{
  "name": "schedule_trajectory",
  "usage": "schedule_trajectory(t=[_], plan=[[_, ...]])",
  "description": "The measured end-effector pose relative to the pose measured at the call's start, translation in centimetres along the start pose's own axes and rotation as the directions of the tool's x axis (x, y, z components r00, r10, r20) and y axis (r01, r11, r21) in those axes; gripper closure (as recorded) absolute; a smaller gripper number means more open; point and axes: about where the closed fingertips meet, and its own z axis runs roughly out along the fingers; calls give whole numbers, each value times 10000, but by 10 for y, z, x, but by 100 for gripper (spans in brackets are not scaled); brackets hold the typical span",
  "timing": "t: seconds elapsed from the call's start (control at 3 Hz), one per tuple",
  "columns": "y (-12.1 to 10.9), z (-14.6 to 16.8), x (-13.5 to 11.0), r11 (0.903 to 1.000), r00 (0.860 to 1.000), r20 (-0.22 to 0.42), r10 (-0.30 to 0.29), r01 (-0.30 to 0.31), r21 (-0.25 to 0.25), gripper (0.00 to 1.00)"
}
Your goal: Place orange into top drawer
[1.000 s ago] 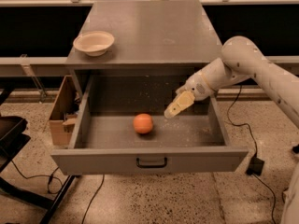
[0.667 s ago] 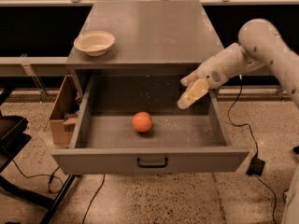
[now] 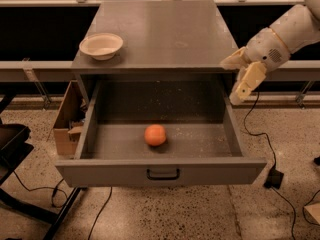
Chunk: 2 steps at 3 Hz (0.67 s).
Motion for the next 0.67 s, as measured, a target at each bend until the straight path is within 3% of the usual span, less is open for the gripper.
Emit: schedule_trajectory(t=[0.33, 0.67], plan=[[30, -51, 22, 9796, 9854, -1511, 790, -487, 1950, 0], [57, -77, 42, 9099, 9568, -1891, 2207, -1321, 3933, 0]])
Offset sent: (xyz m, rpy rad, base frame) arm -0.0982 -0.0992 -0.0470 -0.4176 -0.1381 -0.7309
